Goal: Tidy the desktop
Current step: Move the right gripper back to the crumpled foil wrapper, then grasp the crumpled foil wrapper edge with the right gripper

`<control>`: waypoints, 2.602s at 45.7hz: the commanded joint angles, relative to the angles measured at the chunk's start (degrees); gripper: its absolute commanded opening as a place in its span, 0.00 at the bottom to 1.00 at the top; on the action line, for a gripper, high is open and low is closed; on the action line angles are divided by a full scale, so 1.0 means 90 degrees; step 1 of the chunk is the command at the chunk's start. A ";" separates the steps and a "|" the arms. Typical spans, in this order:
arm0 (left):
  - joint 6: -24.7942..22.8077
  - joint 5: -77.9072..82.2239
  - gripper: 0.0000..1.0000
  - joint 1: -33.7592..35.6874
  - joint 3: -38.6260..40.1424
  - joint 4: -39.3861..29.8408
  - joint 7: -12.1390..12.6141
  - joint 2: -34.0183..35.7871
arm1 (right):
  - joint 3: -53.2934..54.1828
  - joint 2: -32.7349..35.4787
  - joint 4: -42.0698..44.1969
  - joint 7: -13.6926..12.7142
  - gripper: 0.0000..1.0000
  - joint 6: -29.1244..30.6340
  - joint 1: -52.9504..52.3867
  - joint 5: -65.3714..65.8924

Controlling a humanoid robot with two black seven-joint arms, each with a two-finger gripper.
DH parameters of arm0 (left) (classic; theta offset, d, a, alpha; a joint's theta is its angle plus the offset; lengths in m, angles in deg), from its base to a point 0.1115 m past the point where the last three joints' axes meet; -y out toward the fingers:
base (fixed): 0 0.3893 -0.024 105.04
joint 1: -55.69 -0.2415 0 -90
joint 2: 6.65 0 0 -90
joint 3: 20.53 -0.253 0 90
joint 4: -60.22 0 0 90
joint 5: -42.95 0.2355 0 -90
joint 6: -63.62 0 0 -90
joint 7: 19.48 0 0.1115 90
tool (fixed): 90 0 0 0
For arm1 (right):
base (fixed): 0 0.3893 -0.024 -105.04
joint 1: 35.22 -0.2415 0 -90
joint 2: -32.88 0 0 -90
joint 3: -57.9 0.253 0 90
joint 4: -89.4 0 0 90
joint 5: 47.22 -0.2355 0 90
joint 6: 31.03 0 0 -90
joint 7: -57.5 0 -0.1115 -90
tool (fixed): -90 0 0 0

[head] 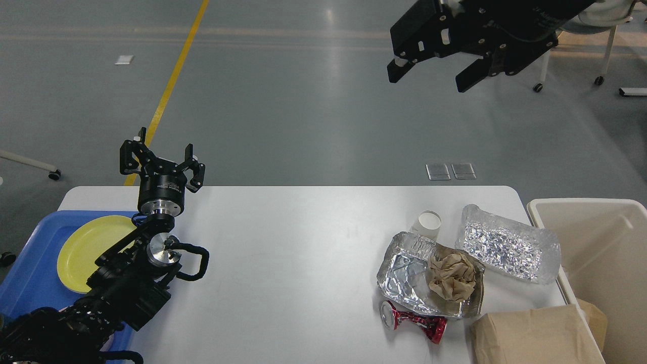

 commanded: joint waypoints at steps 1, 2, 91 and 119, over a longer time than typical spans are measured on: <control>0.0000 0.0000 1.00 0.0000 0.0000 0.0000 0.0000 0.0000 | -0.0094 -0.0066 -0.0010 -0.0010 1.00 0.0000 0.0193 0.0020; 0.0000 0.0000 1.00 0.0000 0.0000 0.0000 0.0000 0.0000 | -0.0113 -0.0066 0.0000 -0.0010 1.00 0.0000 0.0300 0.0059; 0.0000 0.0000 1.00 0.0000 0.0000 0.0000 0.0000 0.0000 | -0.0856 -0.0535 0.4902 0.0009 0.98 -0.4373 0.9715 0.2247; 0.0000 0.0000 1.00 0.0000 0.0000 0.0000 0.0000 0.0000 | -0.0611 -0.0633 0.4902 0.0048 0.11 -0.4470 1.0106 0.2198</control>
